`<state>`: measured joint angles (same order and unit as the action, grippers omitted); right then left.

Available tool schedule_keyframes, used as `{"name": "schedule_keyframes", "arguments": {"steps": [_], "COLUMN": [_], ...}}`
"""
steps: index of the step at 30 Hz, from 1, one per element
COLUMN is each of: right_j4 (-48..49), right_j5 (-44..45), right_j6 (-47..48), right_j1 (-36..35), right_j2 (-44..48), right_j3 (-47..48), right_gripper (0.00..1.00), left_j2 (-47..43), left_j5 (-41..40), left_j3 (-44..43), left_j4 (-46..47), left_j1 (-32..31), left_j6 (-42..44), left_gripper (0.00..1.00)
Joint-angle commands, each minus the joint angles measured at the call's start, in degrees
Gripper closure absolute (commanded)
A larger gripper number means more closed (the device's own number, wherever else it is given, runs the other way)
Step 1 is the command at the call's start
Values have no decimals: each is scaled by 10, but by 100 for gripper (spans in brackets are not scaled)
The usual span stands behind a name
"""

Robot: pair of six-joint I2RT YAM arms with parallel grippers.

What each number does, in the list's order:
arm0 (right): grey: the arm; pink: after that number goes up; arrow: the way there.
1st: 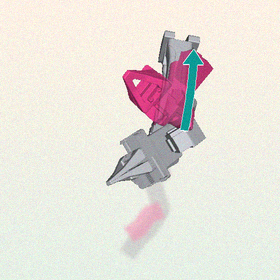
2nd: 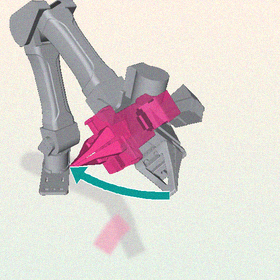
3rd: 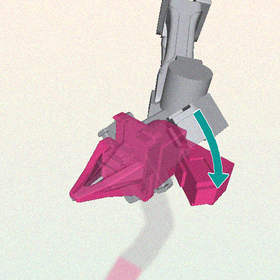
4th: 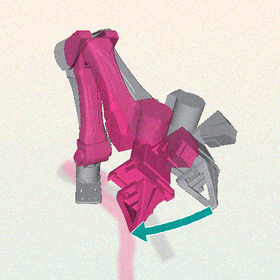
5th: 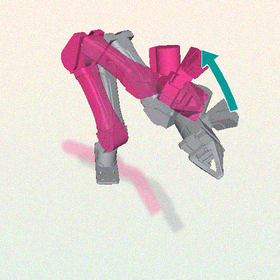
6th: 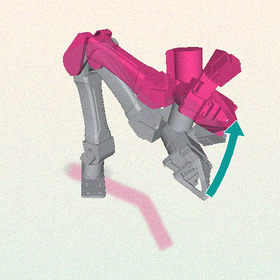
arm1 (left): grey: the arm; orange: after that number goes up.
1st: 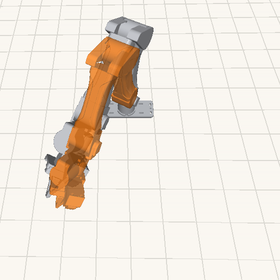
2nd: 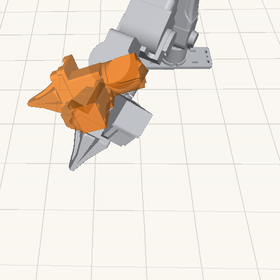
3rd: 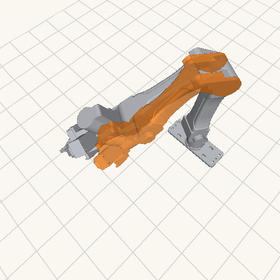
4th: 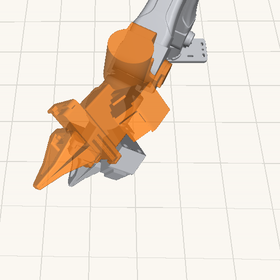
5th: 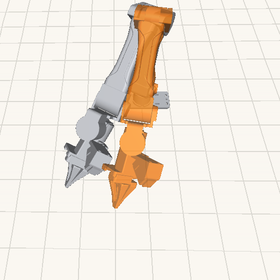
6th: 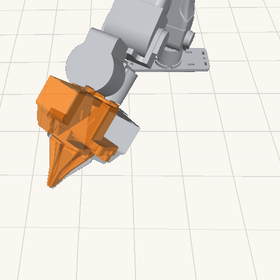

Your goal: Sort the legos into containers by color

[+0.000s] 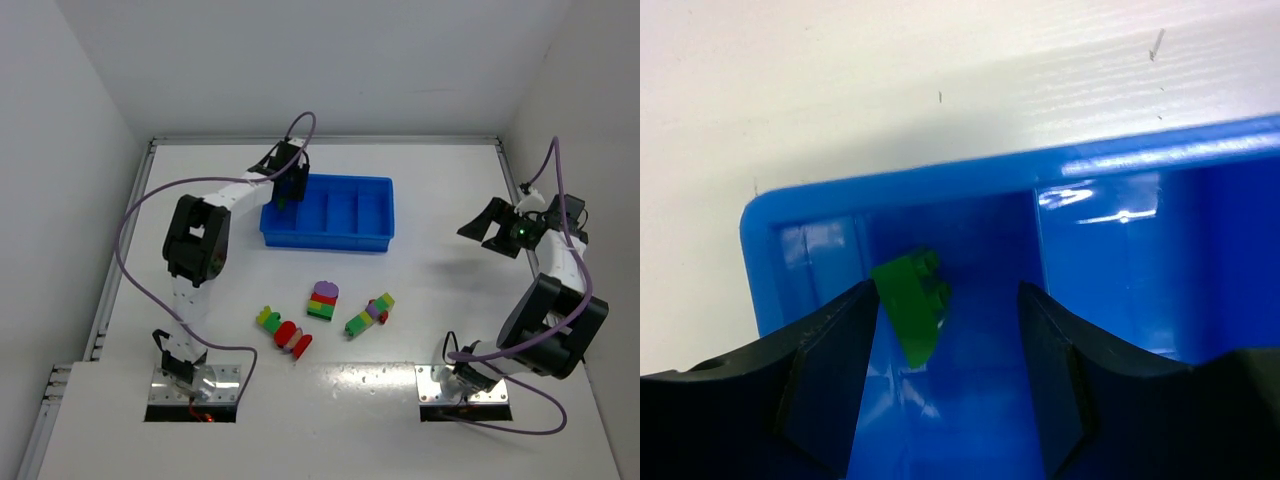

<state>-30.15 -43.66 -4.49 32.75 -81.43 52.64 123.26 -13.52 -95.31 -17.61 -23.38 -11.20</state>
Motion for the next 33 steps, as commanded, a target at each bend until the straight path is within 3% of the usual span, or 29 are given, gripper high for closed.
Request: {"name": "schedule_keyframes", "arguments": {"steps": [1, 11, 14, 18, 20, 23, 29, 32, 33], "right_j4": [6, -5, -19, -42, -58, -72, -89, -89, -83], "right_j5": [-13, 5, 5, -20, -27, -34, 31, 45, 52], "right_j6": [12, 47, 64, 125, 149, 186, 234, 234, 234], "right_j1": [-4, -60, -81, -111, -133, -174, -308, -353, -360], "right_j2": [15, 46, 59, 76, 76, 82, 63, 49, 43], "right_j3": [12, 6, 6, 11, 11, 11, 40, 52, 52], "right_gripper": [1, 1, 1, 1, 1, 1, 3, 3, 3], "left_j2": [-64, -175, -228, -315, -362, -410, -518, -565, -573], "left_j5": [3, -7, 74, 338, 383, 397, 408, 419, 419], "left_j3": [10, 28, 55, 138, 189, 259, 365, 399, 405], "left_j4": [-3, -3, -21, -65, -113, -146, -154, -204, -243], "left_j1": [-18, -55, -55, -26, -11, 14, 73, 73, 67], "left_j6": [-2, 14, 59, 171, 249, 309, 293, 359, 427], "left_gripper": [36, 36, 36, 35, 35, 35, 36, 36, 35]}}
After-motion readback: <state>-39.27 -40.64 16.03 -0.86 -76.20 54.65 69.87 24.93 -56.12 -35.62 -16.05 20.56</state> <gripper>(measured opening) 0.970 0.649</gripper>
